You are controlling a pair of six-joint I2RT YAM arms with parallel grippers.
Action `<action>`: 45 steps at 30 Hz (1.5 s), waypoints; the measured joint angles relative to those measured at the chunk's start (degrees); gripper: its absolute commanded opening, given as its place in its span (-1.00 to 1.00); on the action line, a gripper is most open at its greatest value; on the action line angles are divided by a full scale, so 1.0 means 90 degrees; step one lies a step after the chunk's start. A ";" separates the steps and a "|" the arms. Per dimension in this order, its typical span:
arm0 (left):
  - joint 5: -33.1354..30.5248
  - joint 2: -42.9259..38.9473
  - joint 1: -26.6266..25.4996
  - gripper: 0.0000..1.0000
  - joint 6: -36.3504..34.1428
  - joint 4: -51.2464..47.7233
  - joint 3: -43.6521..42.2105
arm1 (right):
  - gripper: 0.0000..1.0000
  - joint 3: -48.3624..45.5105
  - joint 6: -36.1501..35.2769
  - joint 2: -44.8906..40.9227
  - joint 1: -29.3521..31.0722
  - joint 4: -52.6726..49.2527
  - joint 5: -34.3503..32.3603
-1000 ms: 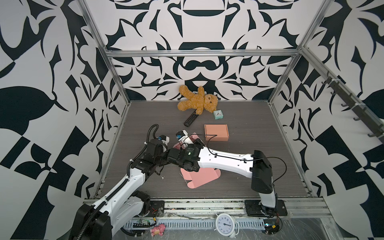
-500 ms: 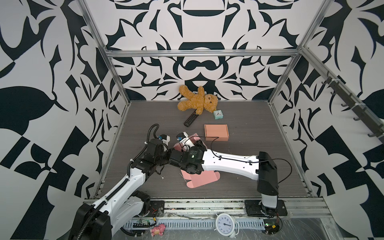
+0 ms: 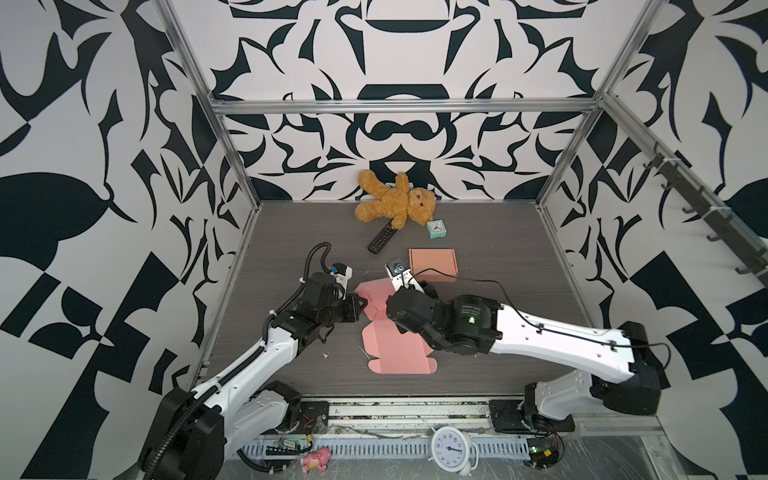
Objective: Fold the paper box
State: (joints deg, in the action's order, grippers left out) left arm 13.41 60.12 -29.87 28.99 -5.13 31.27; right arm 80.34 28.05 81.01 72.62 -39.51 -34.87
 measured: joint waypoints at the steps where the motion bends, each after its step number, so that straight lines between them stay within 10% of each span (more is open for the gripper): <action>1: -0.0138 0.0036 -0.0148 -0.91 -0.0104 -0.0007 0.0044 | 0.12 -0.0107 0.0000 -0.0168 -0.0056 0.0119 0.0163; 18: -0.1804 0.0845 -0.1681 -0.88 -0.1756 0.1586 0.0032 | 0.13 -0.1180 -0.0041 -0.0376 -0.1644 0.1047 0.2312; 45: -0.2584 0.2120 -0.1945 -0.87 -0.2662 0.3113 -0.0512 | 0.08 -0.2574 0.0345 0.0350 -0.2465 0.2402 0.3946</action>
State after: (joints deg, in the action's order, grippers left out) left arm -9.85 79.20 -47.37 5.04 22.90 26.65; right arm 57.17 31.16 84.16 50.43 -17.89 0.64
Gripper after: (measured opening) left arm 0.089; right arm 0.546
